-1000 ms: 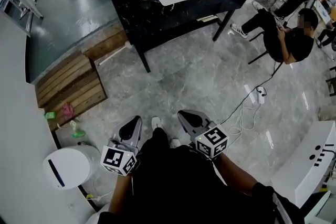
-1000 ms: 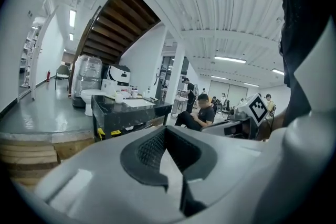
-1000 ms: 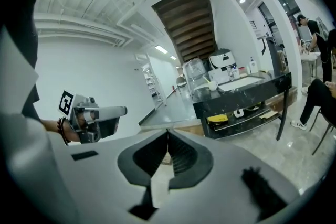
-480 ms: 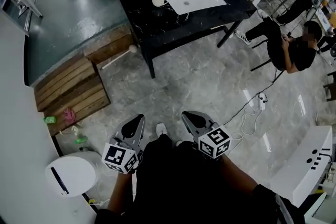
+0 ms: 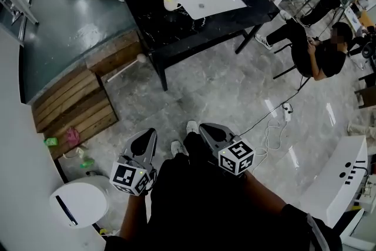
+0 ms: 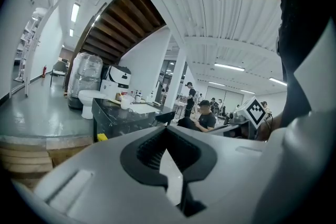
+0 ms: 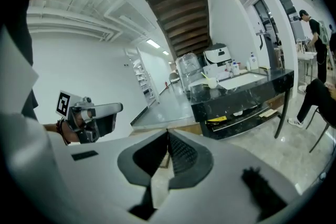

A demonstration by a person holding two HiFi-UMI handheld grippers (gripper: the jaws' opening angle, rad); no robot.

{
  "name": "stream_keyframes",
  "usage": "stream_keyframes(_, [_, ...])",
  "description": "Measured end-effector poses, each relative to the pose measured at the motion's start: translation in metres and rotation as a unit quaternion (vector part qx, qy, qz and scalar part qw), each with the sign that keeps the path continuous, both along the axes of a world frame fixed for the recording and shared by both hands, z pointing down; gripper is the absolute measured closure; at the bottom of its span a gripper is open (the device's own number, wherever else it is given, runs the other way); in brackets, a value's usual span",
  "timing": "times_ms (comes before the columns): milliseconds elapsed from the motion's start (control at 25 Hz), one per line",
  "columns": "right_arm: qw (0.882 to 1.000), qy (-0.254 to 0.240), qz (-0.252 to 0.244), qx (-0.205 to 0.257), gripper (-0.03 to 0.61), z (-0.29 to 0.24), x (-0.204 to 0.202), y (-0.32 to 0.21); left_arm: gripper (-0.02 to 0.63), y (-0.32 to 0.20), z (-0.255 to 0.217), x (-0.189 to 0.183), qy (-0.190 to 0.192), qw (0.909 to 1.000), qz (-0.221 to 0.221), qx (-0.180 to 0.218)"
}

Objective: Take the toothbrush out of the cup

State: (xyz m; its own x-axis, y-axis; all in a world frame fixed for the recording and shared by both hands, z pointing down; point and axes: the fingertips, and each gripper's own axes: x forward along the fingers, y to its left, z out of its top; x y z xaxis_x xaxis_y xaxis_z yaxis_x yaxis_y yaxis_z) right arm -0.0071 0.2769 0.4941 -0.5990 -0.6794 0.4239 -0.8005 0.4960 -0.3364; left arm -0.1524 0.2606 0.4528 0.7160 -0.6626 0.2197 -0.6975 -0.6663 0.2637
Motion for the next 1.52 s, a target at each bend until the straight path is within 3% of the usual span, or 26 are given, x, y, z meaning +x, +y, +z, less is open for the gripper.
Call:
stream_keyframes(640, [0.999,-0.005,-0.036,0.017,0.565,0.000,-0.010,-0.048,0.604,-0.040,0.000,0.000,-0.014,0.9997,-0.017,0.007])
stream_keyframes(760, [0.999,-0.027,-0.027,0.009,0.565,0.000,0.000,-0.067,0.604,-0.057,0.002,0.009,-0.019,0.9997,-0.015,0.003])
stream_keyframes(1120, [0.999,-0.032,-0.016,0.007,0.565,0.004,0.044,-0.135,0.604,-0.127,-0.005,0.047,-0.037,0.9991,-0.012,0.015])
stream_keyframes(1520, [0.998,-0.057,-0.012,-0.002,0.565,0.010,0.095,-0.208,0.604,-0.196,-0.002,0.090,-0.040,0.9988,-0.029,-0.002])
